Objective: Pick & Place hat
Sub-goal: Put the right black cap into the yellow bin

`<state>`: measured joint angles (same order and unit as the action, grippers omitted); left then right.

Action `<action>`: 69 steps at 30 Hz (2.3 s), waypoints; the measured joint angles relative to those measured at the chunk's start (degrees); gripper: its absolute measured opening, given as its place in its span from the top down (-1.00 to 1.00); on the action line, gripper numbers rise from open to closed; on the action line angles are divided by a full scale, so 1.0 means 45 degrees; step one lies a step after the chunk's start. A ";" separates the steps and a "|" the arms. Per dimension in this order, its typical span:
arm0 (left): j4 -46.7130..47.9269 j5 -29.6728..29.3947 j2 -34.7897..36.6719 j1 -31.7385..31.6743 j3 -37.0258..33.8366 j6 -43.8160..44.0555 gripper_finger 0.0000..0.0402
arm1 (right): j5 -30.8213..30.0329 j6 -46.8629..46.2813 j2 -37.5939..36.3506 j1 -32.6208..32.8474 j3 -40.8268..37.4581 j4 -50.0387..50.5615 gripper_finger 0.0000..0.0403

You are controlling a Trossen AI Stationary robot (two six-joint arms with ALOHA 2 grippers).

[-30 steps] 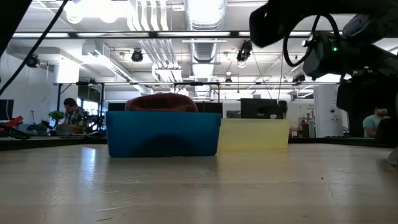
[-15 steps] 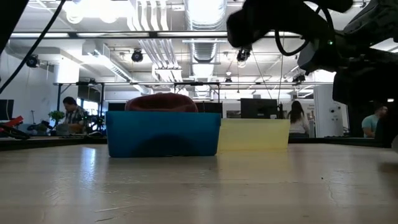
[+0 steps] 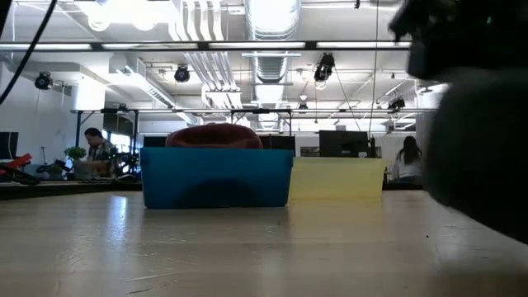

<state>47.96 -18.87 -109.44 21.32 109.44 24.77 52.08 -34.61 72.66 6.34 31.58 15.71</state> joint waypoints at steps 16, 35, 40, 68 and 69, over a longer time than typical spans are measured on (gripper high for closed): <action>0.3473 -0.4245 0.3447 0.1116 -0.0023 0.4194 0.37 | -0.9119 -0.1216 -0.7382 0.0148 0.2439 0.0198 0.93; 0.4216 -0.4069 0.5175 -0.1084 -0.0023 0.3783 0.37 | -1.8890 1.3054 -0.2531 0.3233 0.6527 0.5815 0.93; 0.3112 -0.0409 0.4993 -0.3625 -0.0018 0.1650 0.37 | -2.1183 1.8127 -0.0642 0.3850 0.7678 0.5712 0.94; 0.4646 0.2669 0.4763 -0.9739 -0.0492 -0.3554 0.37 | -2.5621 2.2269 0.1016 0.4631 1.0007 0.7402 0.94; 0.4533 0.3231 0.4696 -0.9952 -0.0645 -0.3333 0.37 | -2.5642 2.2358 0.0935 0.4700 1.0009 0.7402 0.94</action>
<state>68.36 -4.33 -88.31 -23.46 106.54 9.77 -63.31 66.01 76.87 27.49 76.62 49.02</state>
